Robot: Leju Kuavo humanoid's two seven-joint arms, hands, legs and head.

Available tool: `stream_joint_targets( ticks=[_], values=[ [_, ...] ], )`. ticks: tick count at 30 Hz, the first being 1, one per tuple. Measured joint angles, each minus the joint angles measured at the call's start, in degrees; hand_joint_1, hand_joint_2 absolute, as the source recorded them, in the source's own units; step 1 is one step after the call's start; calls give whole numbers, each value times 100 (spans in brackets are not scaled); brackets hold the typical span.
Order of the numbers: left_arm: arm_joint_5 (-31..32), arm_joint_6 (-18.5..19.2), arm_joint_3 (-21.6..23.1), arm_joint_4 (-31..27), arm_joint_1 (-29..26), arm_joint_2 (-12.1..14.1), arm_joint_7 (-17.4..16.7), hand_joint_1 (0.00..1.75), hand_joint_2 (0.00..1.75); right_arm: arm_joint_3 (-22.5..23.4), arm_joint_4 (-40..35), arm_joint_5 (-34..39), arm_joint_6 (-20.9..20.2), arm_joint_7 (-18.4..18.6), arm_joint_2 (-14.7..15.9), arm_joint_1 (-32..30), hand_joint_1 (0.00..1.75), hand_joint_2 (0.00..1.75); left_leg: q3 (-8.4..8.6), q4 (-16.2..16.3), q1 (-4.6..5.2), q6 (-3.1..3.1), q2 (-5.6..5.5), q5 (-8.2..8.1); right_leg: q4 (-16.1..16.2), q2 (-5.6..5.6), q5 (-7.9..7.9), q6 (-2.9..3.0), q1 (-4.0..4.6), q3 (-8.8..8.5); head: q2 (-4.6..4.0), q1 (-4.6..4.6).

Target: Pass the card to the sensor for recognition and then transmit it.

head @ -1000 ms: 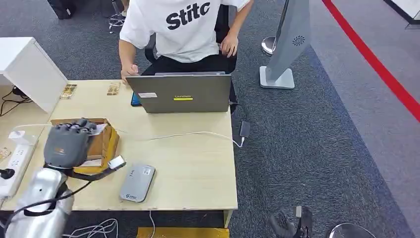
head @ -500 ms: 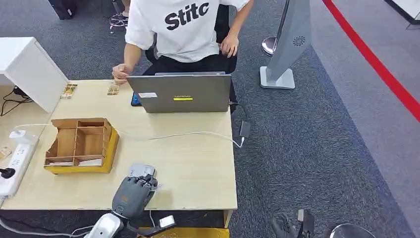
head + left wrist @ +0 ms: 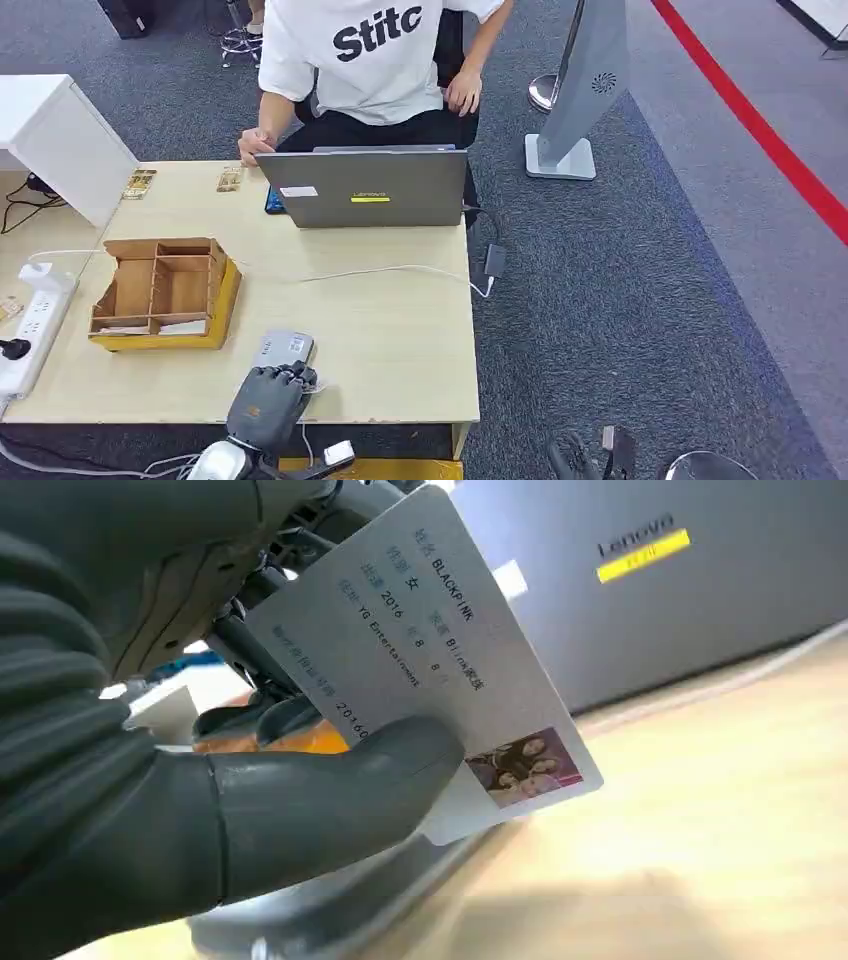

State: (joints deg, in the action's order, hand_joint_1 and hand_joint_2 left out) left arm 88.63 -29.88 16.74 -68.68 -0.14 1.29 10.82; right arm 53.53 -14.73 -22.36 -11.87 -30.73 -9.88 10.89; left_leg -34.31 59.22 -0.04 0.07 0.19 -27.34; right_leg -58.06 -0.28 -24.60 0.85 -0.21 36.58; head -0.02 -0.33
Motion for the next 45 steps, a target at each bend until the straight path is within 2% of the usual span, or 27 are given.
stream_joint_targets(
  ticks=[6, 16, 22, 25, 26, 28, 32, 34, 37, 40, 45],
  values=[
    [107, -124, -13, -406, 202, 28, -498, 175, 175, -17, 0, -11, 4, 57, -2, 4, 0, 175, 0, 0, 0, -3, -1, 3, -1, -3, 2, 2, 0, -2, 0, 0],
    [118, -124, -11, -634, 311, 107, -583, 175, 175, -96, 0, -13, 4, 59, -2, 6, 0, 175, 1, 0, -1, -7, -1, 5, -3, -2, 2, 2, 0, -1, 0, -2],
    [118, -170, -11, -701, 314, 123, -492, 175, 175, -101, 0, -2, -2, 59, -2, 7, 0, 175, 0, 0, -1, -6, -1, 5, -2, -3, 2, 2, 0, -2, 0, -2],
    [116, -148, -9, -749, 376, 234, -811, 175, 175, -109, 0, -2, -4, 70, -2, 7, 0, 175, 2, 0, -1, -7, -1, 5, -3, -2, 2, 2, 0, -1, 0, 0],
    [70, -113, -15, -749, 447, 302, -767, 175, 175, -125, 0, -20, -4, 81, -2, 7, 0, 175, 1, 0, -2, -12, -1, 9, -3, -3, 2, 3, 0, -1, 0, 0],
    [-64, -74, -199, -717, 659, 464, -469, 175, 175, -160, 0, -74, -22, 118, -2, 18, 0, 175, -3, 0, -6, -16, -7, 15, -5, -7, 7, 9, 4, -1, 0, 2],
    [-274, -236, -1015, -165, 1316, 877, -56, 175, 175, -280, 2, -125, -37, 179, -2, 65, 0, 175, -2, -2, -12, -32, 1, 24, -12, 2, 17, 26, 10, 2, 0, -2],
    [-335, -373, -1491, 160, 1585, 1129, 70, 175, 175, -299, 2, -122, -39, 192, -2, 66, 0, 175, 3, -2, -12, -39, 1, 30, -20, 4, 18, 27, 11, 7, 0, -4],
    [-466, -522, -1994, 459, 1768, 1353, 239, 175, 175, -361, 4, -120, -72, 190, -7, 66, 0, 175, 2, -2, -13, -44, 2, 33, -22, 7, 19, 30, 11, 11, 0, -2],
    [-326, -535, -2385, 525, 1789, 1438, 354, 175, 175, -402, 4, -109, -90, 190, -9, 63, 0, 175, -2, -2, -12, -44, 1, 33, -21, 6, 19, 30, 11, 14, 0, -2],
    [81, -533, -2619, 606, 1783, 1493, 229, 175, 175, -417, 4, -96, -90, 190, -17, 67, 0, 175, -8, -2, -11, -44, -2, 32, -20, 3, 19, 30, 9, 14, 0, 0]
  ],
)
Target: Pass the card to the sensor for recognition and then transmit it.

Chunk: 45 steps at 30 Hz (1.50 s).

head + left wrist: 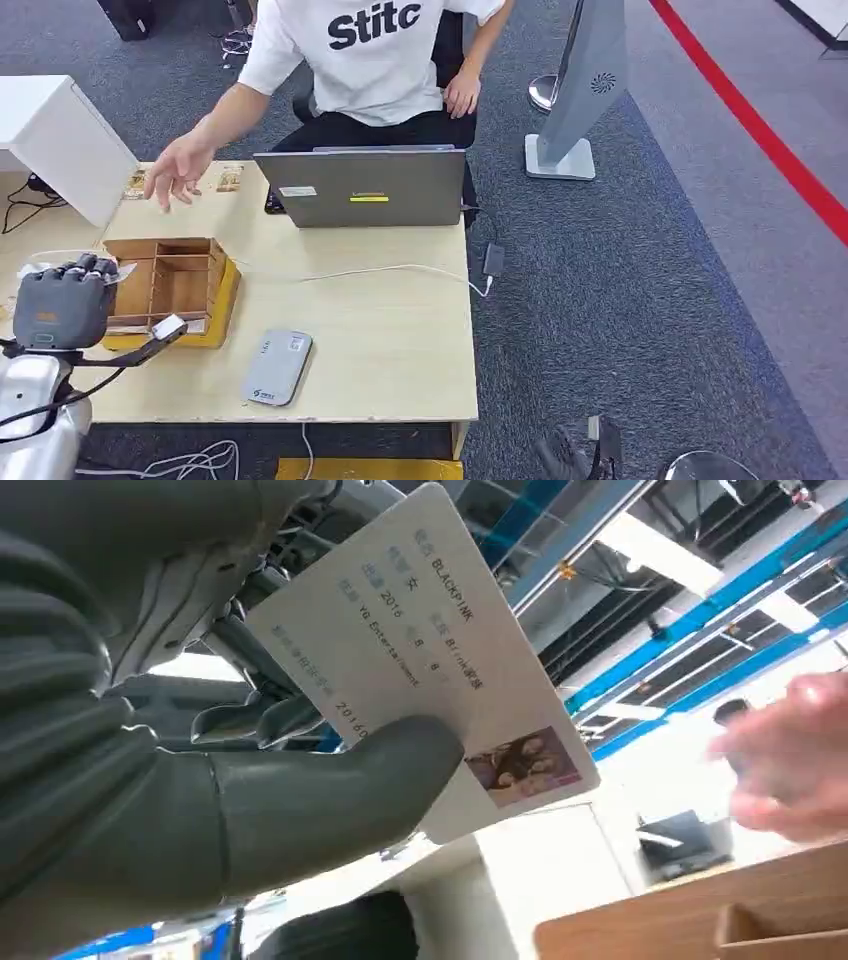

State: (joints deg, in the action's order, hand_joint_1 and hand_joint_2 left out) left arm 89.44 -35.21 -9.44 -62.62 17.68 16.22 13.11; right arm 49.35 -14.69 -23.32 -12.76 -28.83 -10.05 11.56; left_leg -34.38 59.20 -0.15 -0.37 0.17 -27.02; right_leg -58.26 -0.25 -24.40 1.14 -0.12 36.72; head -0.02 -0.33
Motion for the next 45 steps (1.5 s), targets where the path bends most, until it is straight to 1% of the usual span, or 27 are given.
stream_joint_targets(
  ticks=[6, 19, 23, 25, 27, 33, 34, 35, 45],
  values=[
    [17, -9, -22, 83, 21, 48, -103, 175, 175, -9, 0, 9, 4, 2, -17, 2, 0, 175, 0, 1, 1, 0, 0, 0, 1, -1, 0, 0, -1, 0, 0, 0],
    [17, 18, -35, 107, 79, 48, -79, 175, 175, -59, 0, 20, 63, 4, -28, 5, 0, 175, 1, 0, 0, 0, -3, 1, 0, -4, 0, 0, 0, 2, 0, 0],
    [17, 136, -33, 105, 230, 79, -140, 175, 175, -109, 0, 24, 63, 22, -28, 6, 0, 175, 2, 1, 0, -3, -1, 3, 0, -3, 2, 2, 0, 2, 0, -2],
    [20, 234, -31, 107, 370, 101, -256, 175, 175, -131, 0, 7, 70, 35, -28, 10, 0, 175, 2, 2, 0, -3, -2, 3, 0, -4, 3, 2, 0, 3, 0, 0],
    [22, 243, -31, 122, 495, 127, -334, 175, 175, -144, 0, -13, 70, 55, -28, 21, 0, 175, 1, 2, 0, -3, -2, 3, 0, -4, 3, 3, 0, 2, 0, -2],
    [28, 205, -13, 205, 683, 153, -400, 175, 175, -160, 0, -20, 70, 63, -33, 47, 0, 175, 2, 1, 0, -6, -2, 5, 0, -4, 5, 6, 0, 3, 0, 0],
    [30, 199, -11, 216, 701, 153, -395, 134, 175, -162, 0, -20, 70, 66, -35, 47, 0, 175, 2, 1, 0, -7, 1, 5, -1, 0, 8, 9, 0, 4, 0, -2],
    [35, 192, -11, 234, 721, 153, -382, 0, 175, -166, 0, -18, 68, 66, -35, 47, 0, 175, 2, 1, 0, -7, 6, 5, -1, 7, 8, 10, 0, 5, 0, 0],
    [35, 39, -11, 245, 719, 120, -304, 0, 175, -243, 0, 22, 68, 63, -39, 47, 0, 175, 0, 1, 0, -7, 15, 4, 0, 18, 10, 12, 0, 12, 0, -2]
  ],
)
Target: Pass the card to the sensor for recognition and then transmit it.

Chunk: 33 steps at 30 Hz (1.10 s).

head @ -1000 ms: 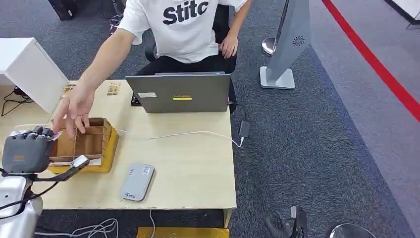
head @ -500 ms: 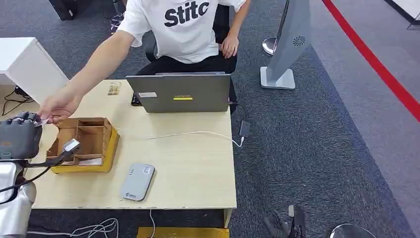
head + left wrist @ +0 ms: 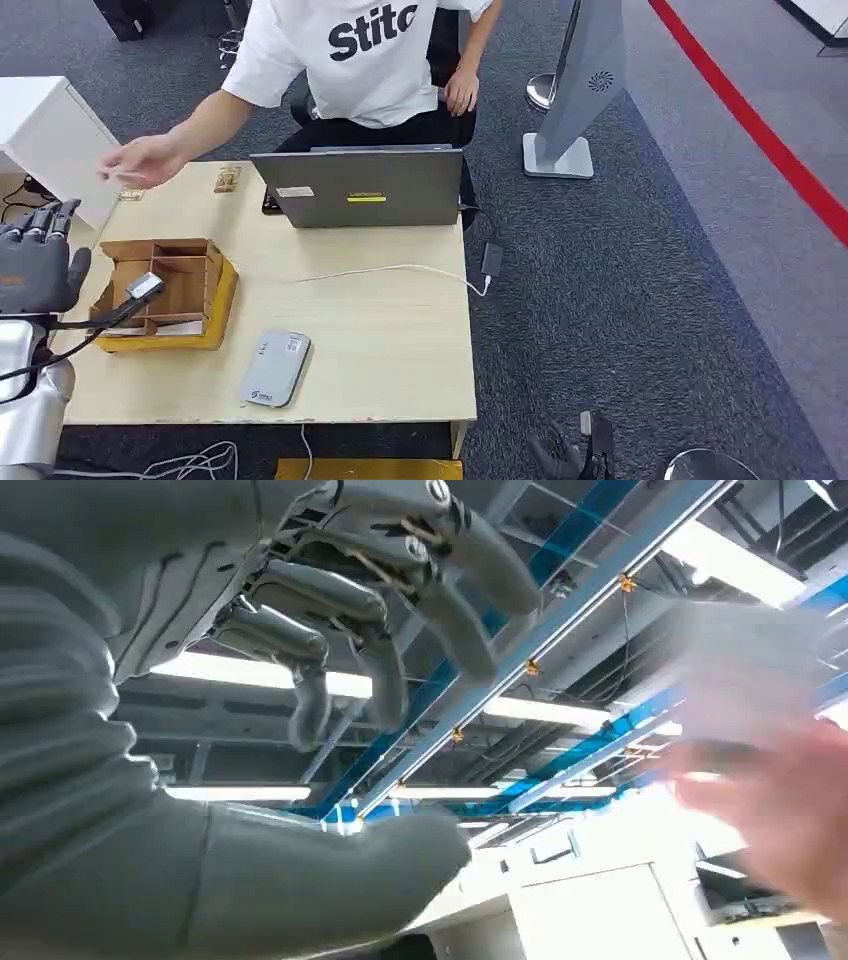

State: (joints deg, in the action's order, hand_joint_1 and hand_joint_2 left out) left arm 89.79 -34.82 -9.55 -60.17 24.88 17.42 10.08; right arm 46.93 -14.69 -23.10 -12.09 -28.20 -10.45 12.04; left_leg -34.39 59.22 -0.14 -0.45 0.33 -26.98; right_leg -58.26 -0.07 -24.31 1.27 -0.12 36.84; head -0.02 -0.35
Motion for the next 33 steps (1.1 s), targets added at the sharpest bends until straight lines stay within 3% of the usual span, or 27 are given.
stream_joint_targets(
  ticks=[6, 9, 19, 21, 25, 28, 33],
  values=[
    [-13, 4, 0, -55, -95, -46, 48, 0, 175, -4, 0, 17, 0, 0, -2, -1, 0, 175, -1, 0, 0, 0, -1, 1, 0, -2, 0, 0, 0, 0, 0, 0],
    [-155, 68, 0, -252, -288, -151, 392, 0, 175, -4, 0, 77, 0, -22, -2, -4, 0, 175, -1, 0, 1, 0, -1, 1, 0, -2, 0, 0, -1, 0, 0, 2],
    [-219, 101, 0, -603, -580, -380, 446, 0, 175, -4, 0, 109, 0, -31, -2, -8, 0, 175, -2, 0, 0, 0, -2, 1, 0, -3, 0, 0, 0, 1, 0, 2],
    [-324, 151, 0, -656, -634, -404, 623, 0, 175, -4, 0, 144, 0, -61, -2, -8, 0, 175, -2, 0, 1, 0, -1, 0, 0, -2, 0, 0, -1, 1, 0, 0],
    [-950, 333, 83, -1186, -1249, -713, 1109, 0, 175, 4, -2, 260, -2, -151, 0, -54, 0, 175, 1, 0, 4, 2, 2, -5, 1, 1, -3, -4, -4, 1, 0, 2],
    [-1966, 803, 197, -1543, -1791, -1023, 1528, 0, 175, 15, -2, 328, -2, -223, 0, -96, 0, 175, -3, 0, 5, 14, 3, -13, 6, 1, -7, -9, -4, 1, 0, 2],
    [-2455, 1079, 175, -1770, -2253, -1215, 1620, 0, 175, 33, -2, 369, -2, -264, 13, -153, 0, 175, -9, 0, 5, 27, 0, -23, 7, -3, -14, -19, -4, 1, 0, 0]
  ],
)
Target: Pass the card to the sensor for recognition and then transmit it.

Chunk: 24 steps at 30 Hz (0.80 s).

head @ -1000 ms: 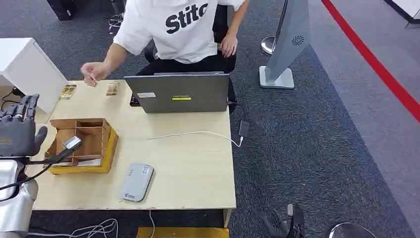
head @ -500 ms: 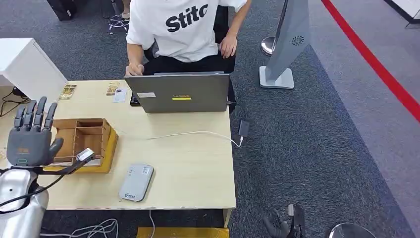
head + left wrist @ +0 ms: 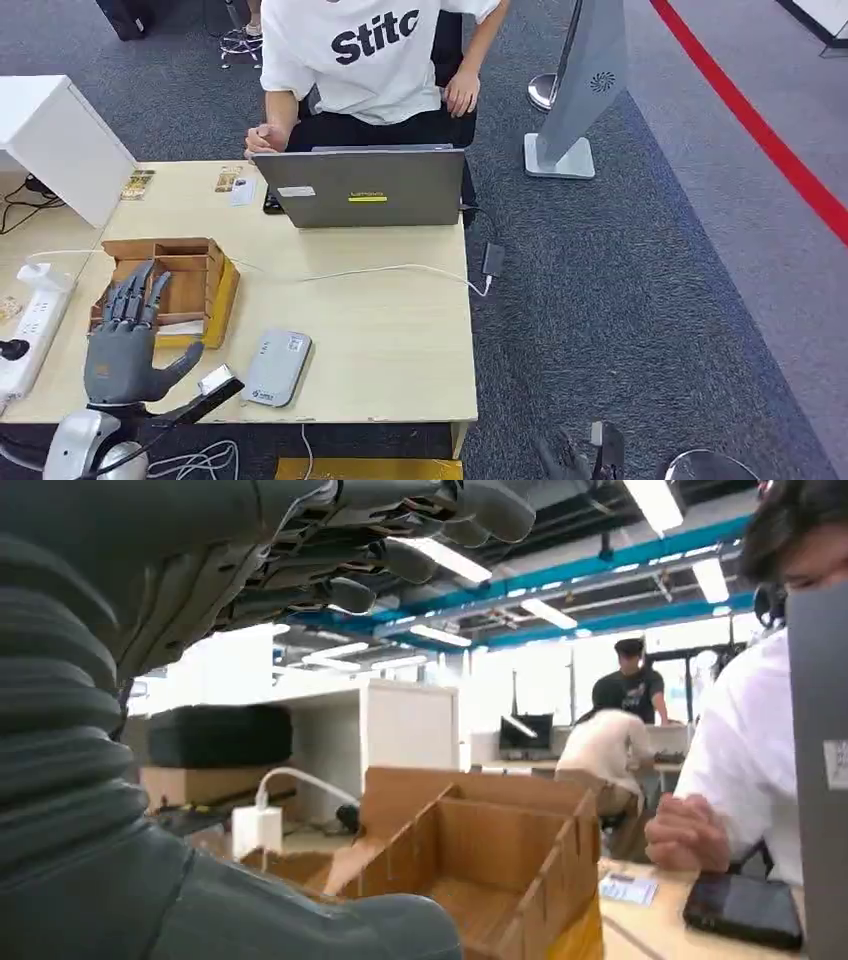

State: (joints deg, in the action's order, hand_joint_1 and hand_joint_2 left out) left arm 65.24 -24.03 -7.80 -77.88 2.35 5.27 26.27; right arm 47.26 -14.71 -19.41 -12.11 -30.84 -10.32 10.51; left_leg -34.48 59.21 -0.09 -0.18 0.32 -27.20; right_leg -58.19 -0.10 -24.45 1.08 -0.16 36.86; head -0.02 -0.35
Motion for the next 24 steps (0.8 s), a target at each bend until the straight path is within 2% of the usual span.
stream_joint_targets(
  ticks=[5, 16, 19, 24],
  values=[
    [-125, 191, -306, 127, -128, 61, -50, 0, 175, 41, 0, -9, 0, -2, 7, -17, 0, 175, 1, -1, -2, -6, 0, 5, -4, 0, 1, 1, 2, 1, 0, 0],
    [-116, 156, -682, 291, -163, 96, 22, 0, 175, 76, 0, -44, 2, 2, 7, -24, 0, 175, -1, 0, -2, -12, -7, 10, -5, -9, 1, 1, 1, 0, 0, 0],
    [165, 3, -826, 354, -148, 135, -43, 0, 175, 74, -2, -77, 4, 20, 7, -21, 0, 175, -1, 0, -2, -12, -7, 10, -5, -9, 1, 1, 1, 0, 0, 0],
    [953, -356, -982, 816, 38, 433, -416, 0, 175, 74, -2, -111, 4, 70, 7, -13, 0, 175, 1, -1, -4, -13, -7, 11, -6, -9, 1, 2, 3, 0, 0, 0]
  ],
)
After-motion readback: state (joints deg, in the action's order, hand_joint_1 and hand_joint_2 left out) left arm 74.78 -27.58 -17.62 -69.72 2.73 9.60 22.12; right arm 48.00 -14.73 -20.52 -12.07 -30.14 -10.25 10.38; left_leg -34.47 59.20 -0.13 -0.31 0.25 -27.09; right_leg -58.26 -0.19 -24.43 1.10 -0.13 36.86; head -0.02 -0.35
